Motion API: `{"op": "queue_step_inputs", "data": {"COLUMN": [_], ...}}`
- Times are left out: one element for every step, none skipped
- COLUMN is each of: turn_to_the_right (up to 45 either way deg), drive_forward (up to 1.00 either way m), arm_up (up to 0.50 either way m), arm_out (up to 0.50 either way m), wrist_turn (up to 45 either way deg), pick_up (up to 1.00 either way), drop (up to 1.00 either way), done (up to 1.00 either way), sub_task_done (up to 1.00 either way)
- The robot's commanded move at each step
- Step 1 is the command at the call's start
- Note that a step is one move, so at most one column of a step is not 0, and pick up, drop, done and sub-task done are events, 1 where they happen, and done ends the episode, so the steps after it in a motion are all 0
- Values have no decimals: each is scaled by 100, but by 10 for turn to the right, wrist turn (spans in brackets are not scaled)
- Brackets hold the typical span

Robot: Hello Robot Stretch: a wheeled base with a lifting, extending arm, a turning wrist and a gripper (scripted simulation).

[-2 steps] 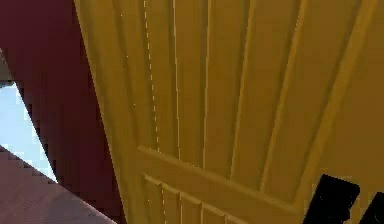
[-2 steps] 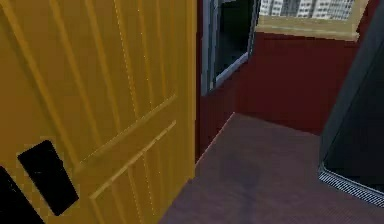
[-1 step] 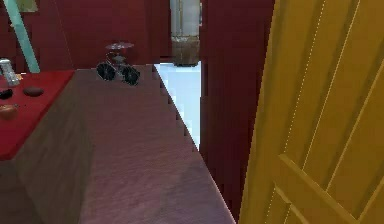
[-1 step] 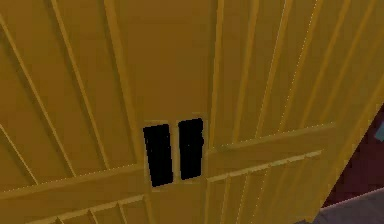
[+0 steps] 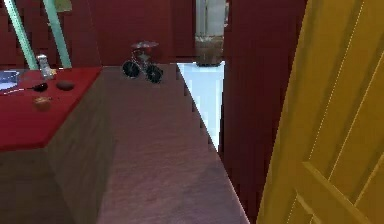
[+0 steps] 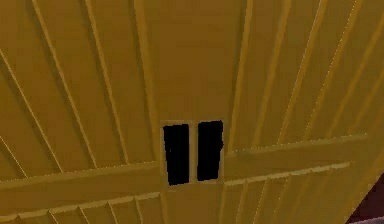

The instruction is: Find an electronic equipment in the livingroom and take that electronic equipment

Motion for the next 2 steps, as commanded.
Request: {"op": "queue_step_inputs", "data": {"turn_to_the_right": [0, -30], "drive_forward": [100, 0], "arm_up": [0, 0], "arm_out": [0, 0], "wrist_turn": [0, 0], "pick_up": [0, 0], "drop": [0, 0], "done": [0, 0], "sub_task_done": [0, 0]}}
